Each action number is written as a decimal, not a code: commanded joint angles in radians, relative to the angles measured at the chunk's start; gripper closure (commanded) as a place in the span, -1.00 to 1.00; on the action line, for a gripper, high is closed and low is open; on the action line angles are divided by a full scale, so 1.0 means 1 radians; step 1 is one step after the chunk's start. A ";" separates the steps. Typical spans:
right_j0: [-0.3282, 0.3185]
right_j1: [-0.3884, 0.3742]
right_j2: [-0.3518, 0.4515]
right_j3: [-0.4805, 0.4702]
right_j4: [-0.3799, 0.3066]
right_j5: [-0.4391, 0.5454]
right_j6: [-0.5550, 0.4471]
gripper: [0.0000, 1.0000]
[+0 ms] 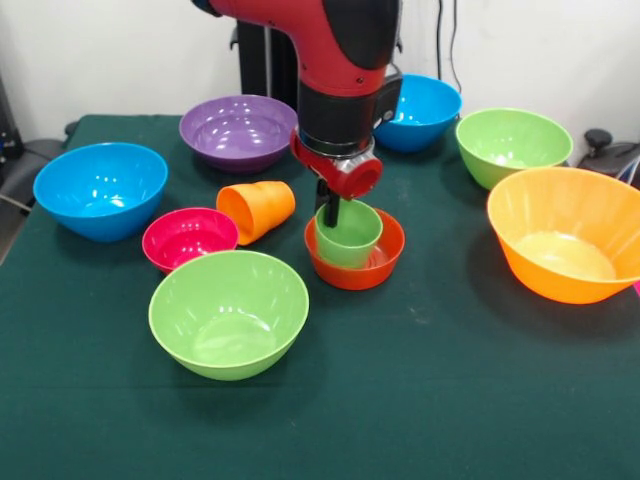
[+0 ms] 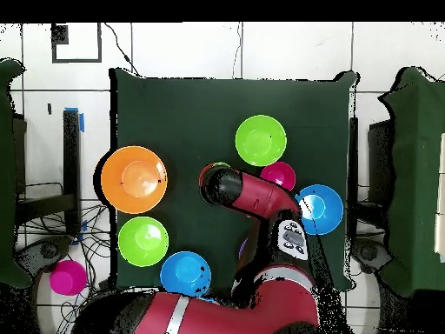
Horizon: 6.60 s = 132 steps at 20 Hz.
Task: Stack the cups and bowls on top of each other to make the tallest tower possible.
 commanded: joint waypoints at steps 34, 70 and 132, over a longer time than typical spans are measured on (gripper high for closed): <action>0.038 0.026 0.090 0.091 0.018 -0.040 0.110 -1.00; -0.150 -0.218 0.141 -0.081 -0.385 0.220 -0.415 -1.00; -0.651 0.063 0.638 0.050 -1.036 -0.016 -0.574 -1.00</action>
